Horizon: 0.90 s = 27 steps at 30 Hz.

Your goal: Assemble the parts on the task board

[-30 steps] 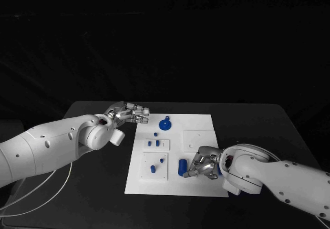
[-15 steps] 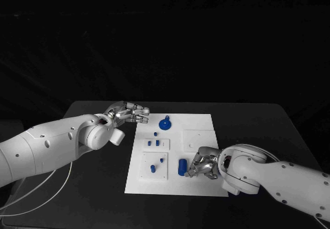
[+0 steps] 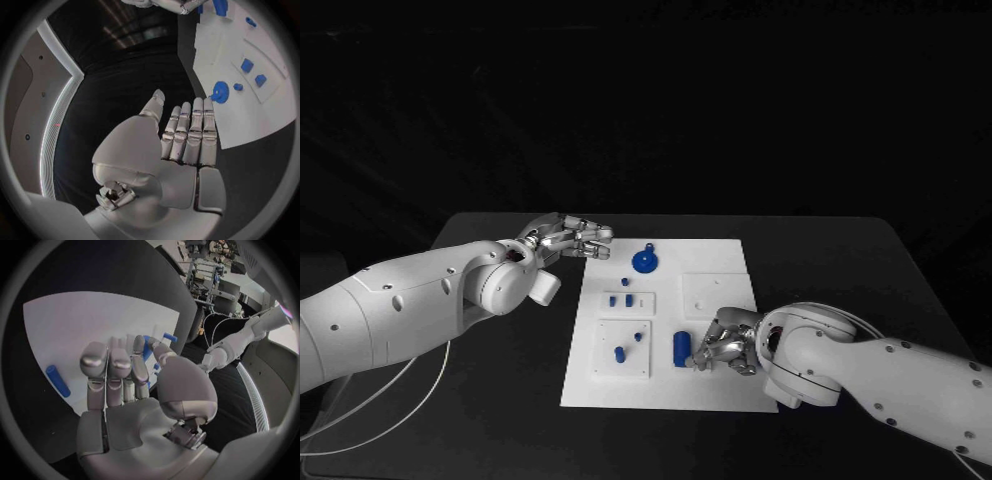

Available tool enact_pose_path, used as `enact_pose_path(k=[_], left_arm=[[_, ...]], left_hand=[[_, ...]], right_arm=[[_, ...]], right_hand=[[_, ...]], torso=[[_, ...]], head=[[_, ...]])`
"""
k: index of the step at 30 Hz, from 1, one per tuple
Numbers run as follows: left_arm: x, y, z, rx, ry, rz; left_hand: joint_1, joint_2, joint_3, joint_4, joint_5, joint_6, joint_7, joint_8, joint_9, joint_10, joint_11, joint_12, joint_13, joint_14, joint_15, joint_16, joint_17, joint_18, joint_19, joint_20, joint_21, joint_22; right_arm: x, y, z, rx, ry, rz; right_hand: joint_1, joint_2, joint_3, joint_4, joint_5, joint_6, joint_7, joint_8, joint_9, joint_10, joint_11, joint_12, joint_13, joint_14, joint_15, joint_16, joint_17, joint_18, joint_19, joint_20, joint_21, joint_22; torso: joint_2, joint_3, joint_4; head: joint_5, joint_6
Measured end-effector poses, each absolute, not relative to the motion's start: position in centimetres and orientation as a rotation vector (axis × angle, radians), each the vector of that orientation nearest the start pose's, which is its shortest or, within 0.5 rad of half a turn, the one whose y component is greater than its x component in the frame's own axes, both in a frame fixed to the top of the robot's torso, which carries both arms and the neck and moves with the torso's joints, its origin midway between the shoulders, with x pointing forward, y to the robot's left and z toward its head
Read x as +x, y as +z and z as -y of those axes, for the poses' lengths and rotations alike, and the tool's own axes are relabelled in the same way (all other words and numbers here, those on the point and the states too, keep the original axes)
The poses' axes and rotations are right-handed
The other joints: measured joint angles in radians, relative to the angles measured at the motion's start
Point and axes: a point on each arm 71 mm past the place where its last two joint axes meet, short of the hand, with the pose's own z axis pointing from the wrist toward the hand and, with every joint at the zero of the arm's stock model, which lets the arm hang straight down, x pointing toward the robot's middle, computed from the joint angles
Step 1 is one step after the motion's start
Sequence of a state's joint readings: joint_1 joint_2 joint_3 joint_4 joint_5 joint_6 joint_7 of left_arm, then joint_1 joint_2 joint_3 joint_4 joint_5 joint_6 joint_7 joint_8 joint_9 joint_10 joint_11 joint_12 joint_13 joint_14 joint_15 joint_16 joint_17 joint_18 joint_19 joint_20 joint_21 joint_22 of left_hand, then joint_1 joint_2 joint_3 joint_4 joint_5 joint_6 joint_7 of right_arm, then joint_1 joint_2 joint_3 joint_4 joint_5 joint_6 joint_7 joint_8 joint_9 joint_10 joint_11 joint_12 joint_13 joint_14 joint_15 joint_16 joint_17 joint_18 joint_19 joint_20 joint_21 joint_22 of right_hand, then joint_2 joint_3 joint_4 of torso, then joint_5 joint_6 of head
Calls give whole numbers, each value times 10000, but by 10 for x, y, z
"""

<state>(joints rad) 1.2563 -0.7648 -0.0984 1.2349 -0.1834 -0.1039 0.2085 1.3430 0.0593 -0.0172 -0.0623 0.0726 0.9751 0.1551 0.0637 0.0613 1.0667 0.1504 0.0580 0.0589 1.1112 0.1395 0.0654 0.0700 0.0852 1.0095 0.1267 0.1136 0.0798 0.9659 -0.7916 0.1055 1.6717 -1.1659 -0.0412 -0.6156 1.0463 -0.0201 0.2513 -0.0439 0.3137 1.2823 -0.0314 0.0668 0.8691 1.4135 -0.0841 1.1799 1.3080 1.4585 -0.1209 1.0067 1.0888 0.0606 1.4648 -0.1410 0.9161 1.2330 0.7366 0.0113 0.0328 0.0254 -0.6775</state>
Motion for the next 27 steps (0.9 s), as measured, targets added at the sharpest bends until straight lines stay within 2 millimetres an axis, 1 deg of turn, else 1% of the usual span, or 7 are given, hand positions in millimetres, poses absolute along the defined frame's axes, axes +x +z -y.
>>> enact_pose_path(k=[6, 11, 16, 18, 20, 22, 27], left_arm=[[537, -197, -248, -9783, -13415, -16734], [537, -197, -248, -9788, -13414, -16736], [536, -197, -248, -9797, -13406, -16749], [536, -197, -248, -9801, -13404, -16758], [536, -197, -248, -9808, -13400, -16775], [536, -197, -248, -9813, -13397, -16790], [536, -197, -248, -9827, -13388, -16834]], left_hand=[[1, 0, 0, 1, 0, 0, 0, 0, 0, 0, 0, 0, 0, 0, 0, 0, 0, 0, 0, 0, 0, -4], [1, 0, 0, 1, 0, 0, 0, 0, 0, 0, 0, 0, 0, 0, 0, 0, 0, 0, 0, 0, 0, -3], [1, 0, 0, 1, 0, 0, 0, 0, 0, 0, 0, 0, 0, 0, 0, 0, 0, 0, 0, 0, 0, -3], [1, 0, 0, 1, 0, 0, 0, 0, 0, 0, 0, 0, 0, 0, 0, 0, 0, 0, 0, 0, 0, -3], [1, 0, 0, 1, 0, 0, 0, 0, 0, 0, 0, 0, 0, 0, 0, 0, 0, 0, 0, 0, 0, -2], [1, 0, 0, 1, 0, 0, 0, 0, 0, 0, 0, 0, 0, 0, 0, 0, 0, -1, 0, 0, 0, -2], [1, 0, 0, 1, 0, 0, 0, 0, 0, 0, 0, 0, 0, 0, 0, 0, 0, 0, 0, 0, 0, -2]], right_arm=[[423, -260, 158, 2769, 5261, -22916], [422, -260, 157, 2722, 5256, -22971], [423, -260, 157, 2636, 5239, -23076], [423, -261, 157, 2586, 5225, -23134], [422, -261, 157, 2518, 5221, -23206], [422, -262, 157, 2482, 5222, -23253], [419, -266, 156, 2350, 5255, -23464]], right_hand=[[-28, 32, 251, -128, -1, -17, -15, 0, 110, 0, 0, 0, -1, -1, -1, 0, -24, -1, 0, 0, 0, -24], [-94, -32, 229, -150, 0, -17, -16, 0, 127, 0, 0, -24, -1, -1, 0, 0, -33, 0, -1, 1, -45, -37], [-51, -74, 13, -366, 0, -17, -15, 0, 123, 0, 0, -40, -1, -1, 0, -47, -46, 0, -1, 1, -82, -52], [58, -295, -130, -491, -37, -17, -15, 0, 97, 0, 0, -108, -2, -1, 0, -47, -64, 1, -1, 1, -116, -69], [174, -510, -531, -403, -83, -17, -15, 0, 28, 0, 0, -108, -2, -1, 1, -87, -64, 1, -1, 1, -117, -70], [333, -669, -751, -230, -364, -17, -15, 0, -30, -21, -21, -108, -2, -1, 1, -87, -65, 1, -1, 2, -152, -70], [1042, -1378, -1065, 918, -909, 57, 58, 0, -104, -59, 18, -157, -2, -1, 2, -145, -50, 1, -1, 2, -214, -83]], torso=[[1, 0, 10], [3, -5, 13], [5, -5, 13], [5, -5, 13], [5, -5, 13], [5, -5, 12], [5, -5, 12]], head=[[-11, -10], [-3, -17], [0, -24], [8, -25], [23, -25], [30, -25], [59, -25]])
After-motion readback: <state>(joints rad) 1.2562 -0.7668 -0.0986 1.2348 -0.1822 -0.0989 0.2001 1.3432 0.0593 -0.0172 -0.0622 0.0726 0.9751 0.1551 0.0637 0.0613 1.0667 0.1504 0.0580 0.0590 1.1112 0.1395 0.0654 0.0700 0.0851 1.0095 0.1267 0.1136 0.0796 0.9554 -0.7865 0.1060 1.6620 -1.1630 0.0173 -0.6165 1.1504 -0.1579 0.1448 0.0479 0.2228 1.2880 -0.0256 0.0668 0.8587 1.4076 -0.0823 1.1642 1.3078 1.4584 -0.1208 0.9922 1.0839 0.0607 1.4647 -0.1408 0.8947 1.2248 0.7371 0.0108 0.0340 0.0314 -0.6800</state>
